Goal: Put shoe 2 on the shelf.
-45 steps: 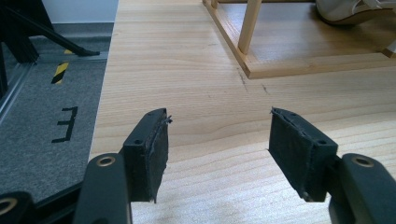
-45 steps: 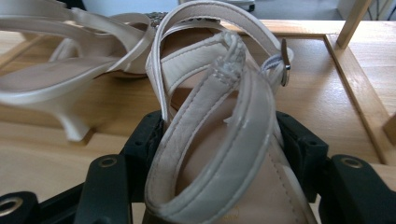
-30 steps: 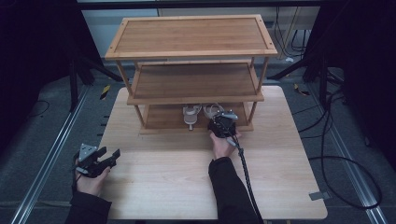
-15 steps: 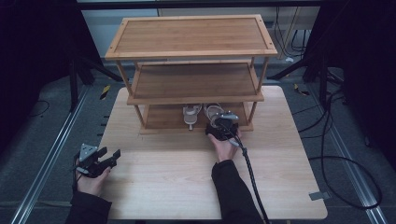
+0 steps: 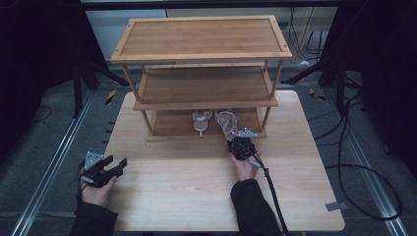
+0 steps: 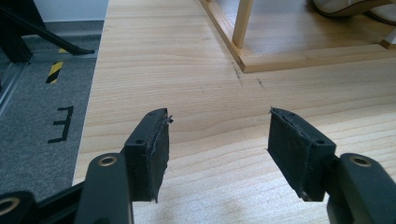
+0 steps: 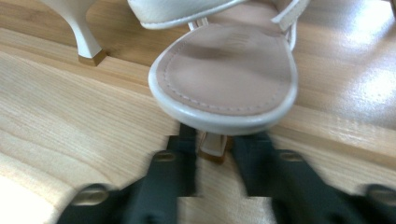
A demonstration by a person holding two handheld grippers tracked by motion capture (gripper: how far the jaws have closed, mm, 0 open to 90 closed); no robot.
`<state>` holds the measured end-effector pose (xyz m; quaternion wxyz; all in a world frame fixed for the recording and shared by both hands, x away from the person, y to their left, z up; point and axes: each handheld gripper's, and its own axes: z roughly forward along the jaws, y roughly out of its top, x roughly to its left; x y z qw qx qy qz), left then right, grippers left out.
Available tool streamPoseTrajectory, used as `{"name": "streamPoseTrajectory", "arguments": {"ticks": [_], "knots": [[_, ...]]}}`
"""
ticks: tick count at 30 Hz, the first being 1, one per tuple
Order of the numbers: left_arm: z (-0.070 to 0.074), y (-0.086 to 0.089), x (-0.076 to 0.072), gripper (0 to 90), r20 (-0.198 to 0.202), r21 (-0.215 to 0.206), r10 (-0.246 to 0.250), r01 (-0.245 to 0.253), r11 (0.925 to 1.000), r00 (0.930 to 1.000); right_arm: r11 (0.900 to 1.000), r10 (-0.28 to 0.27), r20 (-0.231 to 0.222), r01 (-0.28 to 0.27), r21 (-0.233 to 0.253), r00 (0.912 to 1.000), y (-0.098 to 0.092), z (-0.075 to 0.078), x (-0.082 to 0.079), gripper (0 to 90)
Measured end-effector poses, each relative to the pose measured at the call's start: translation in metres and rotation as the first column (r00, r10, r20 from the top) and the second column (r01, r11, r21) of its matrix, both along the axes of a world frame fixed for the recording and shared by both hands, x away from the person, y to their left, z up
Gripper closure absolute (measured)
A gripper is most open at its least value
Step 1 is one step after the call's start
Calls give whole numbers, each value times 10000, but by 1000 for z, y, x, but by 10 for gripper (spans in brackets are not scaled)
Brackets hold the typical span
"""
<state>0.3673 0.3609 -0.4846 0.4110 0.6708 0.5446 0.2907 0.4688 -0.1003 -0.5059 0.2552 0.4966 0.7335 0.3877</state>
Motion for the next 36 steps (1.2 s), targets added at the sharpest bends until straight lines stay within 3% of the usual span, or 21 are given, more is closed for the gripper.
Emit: {"name": "streamPoseTrajectory", "arguments": {"ticks": [10,22,30,33,35,36], "knots": [[0,-1,0,381,0,56,-34,34,10000,10000,9999,139,185,-137,-83,9997,14,1,10,786],[-2,0,0,385,-39,71,-64,64,10000,10000,9963,626,290,-642,579,9976,37,10,25,792],[-2,-1,0,386,-59,83,-79,80,9999,10000,9972,575,358,-591,466,9977,52,5,38,794],[-2,-1,0,384,-63,97,-82,82,9999,9999,9976,511,356,-527,459,9981,52,5,38,742],[-2,-1,0,378,-44,84,-85,85,9999,10000,9983,373,532,-396,417,9979,44,8,33,565],[-2,-1,0,378,-43,87,-81,81,9999,10000,9983,373,532,-396,417,9979,44,8,33,565]]}}
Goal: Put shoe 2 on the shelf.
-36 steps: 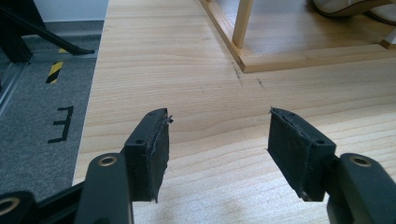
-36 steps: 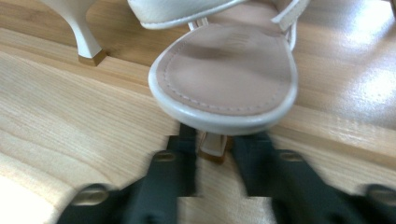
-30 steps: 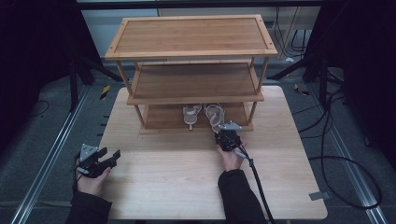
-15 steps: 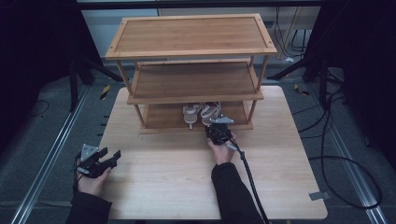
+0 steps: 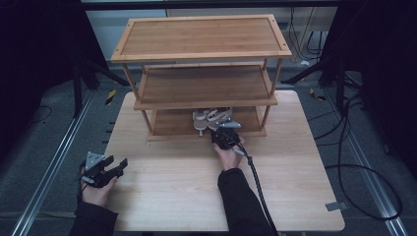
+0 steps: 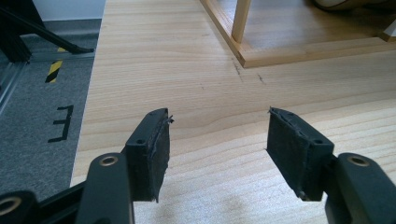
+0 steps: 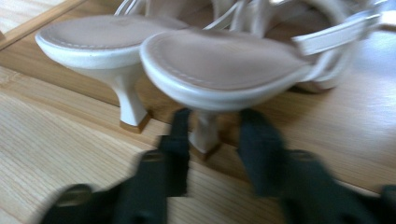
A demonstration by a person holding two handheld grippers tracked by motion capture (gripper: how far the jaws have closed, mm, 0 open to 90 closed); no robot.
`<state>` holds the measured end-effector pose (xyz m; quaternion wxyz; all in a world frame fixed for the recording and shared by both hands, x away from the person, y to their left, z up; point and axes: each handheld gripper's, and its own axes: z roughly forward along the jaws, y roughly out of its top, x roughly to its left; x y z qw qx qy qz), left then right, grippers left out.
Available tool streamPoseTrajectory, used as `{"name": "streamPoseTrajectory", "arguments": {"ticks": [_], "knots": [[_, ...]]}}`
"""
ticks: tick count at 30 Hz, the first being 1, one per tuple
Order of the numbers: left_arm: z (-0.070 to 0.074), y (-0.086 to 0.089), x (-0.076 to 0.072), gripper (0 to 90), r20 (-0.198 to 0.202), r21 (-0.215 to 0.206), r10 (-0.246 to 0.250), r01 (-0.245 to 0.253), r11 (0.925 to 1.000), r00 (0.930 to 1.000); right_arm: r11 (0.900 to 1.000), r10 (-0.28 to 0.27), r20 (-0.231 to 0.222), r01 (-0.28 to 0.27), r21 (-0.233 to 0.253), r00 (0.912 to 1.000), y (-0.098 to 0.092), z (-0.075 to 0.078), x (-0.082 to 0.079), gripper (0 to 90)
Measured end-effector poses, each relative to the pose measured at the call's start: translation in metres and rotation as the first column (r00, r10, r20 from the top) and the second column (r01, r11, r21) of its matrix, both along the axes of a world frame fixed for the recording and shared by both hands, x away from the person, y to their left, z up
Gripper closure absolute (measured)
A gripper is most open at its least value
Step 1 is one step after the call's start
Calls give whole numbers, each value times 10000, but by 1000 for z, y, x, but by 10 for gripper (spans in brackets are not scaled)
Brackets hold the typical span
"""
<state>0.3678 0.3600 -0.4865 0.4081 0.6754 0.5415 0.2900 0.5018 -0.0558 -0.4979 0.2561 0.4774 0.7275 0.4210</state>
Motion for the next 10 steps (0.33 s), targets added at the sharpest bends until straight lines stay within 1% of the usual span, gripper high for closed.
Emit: {"name": "streamPoseTrajectory", "arguments": {"ticks": [1,2,3,4,5,6,7,8,9,10], "knots": [[0,0,0,374,2,-2,0,0,10000,10000,10000,28,110,-29,56,9999,-3,2,-4,508],[0,-1,1,369,-26,19,-28,28,10000,10000,9999,-16,313,12,134,9995,-8,5,-9,455],[-1,-1,1,364,-66,-15,-46,46,10000,10000,9999,-12,439,7,132,9990,-13,7,-14,426],[-1,-2,1,354,-145,-69,-80,79,9999,9999,9999,5,504,-13,157,9987,-24,11,-23,348],[-2,-3,1,347,-160,-54,-105,105,9999,9998,9995,-42,480,26,324,9988,-31,14,-27,317],[-2,-3,1,339,-197,-82,-136,134,9999,9997,9993,-55,361,42,364,9993,-39,16,-31,288],[-2,-3,1,331,-197,-82,-136,134,9999,9997,9993,-55,361,42,364,9993,-39,16,-31,288],[-3,-5,2,320,-239,-38,-261,261,9997,9994,9996,-110,295,103,262,9995,-53,20,-38,233],[-3,-5,2,315,-239,-38,-261,261,9997,9994,9996,-110,295,103,262,9995,-53,20,-38,233],[-3,-6,2,315,-270,-6,-320,320,9995,9991,9998,-174,272,173,25,9995,-61,22,-41,217]]}}
